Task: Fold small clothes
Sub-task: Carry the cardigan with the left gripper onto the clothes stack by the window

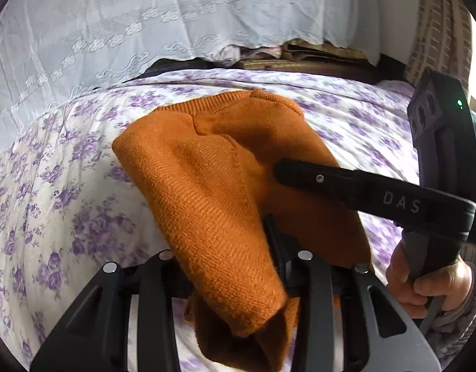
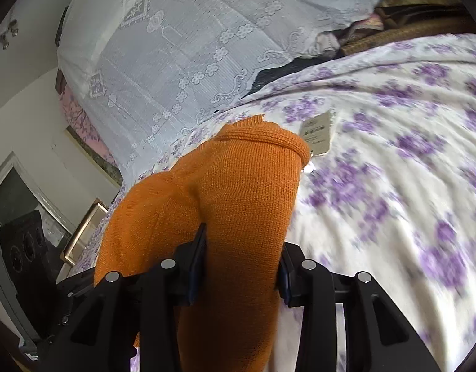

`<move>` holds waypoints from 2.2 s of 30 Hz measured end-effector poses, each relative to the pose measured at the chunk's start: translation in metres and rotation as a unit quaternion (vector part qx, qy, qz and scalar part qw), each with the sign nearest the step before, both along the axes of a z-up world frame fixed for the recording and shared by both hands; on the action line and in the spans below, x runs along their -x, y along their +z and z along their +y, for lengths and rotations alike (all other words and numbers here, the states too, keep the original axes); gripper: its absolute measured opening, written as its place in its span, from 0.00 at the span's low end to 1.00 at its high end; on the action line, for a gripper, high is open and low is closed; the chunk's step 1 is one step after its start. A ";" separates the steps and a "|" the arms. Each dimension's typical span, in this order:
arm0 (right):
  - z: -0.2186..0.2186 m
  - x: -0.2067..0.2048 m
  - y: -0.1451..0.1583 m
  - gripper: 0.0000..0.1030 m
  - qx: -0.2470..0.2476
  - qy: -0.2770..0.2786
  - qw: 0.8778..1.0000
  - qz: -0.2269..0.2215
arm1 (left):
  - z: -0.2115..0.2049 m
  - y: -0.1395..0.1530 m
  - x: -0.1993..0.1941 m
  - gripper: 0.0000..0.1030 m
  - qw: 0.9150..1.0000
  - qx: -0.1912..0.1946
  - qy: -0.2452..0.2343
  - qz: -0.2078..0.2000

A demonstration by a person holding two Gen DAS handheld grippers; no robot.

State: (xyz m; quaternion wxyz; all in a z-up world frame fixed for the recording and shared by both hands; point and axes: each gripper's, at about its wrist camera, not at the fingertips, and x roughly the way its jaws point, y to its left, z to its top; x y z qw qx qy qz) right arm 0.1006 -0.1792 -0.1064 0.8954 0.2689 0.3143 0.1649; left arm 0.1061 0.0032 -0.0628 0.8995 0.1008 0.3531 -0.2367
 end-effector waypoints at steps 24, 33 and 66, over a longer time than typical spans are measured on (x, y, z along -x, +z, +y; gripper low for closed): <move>-0.062 0.159 0.031 0.38 0.012 -0.054 0.998 -0.036 | -0.069 0.020 0.148 0.35 0.993 -0.015 -0.097 -0.068; -0.120 0.230 0.064 0.38 0.028 -0.114 0.992 -0.053 | -0.132 0.040 0.194 0.35 0.983 0.003 -0.166 -0.079; -0.353 0.457 0.063 0.38 0.026 -0.375 0.926 0.017 | -0.420 0.021 0.313 0.44 0.915 -0.005 -0.403 0.020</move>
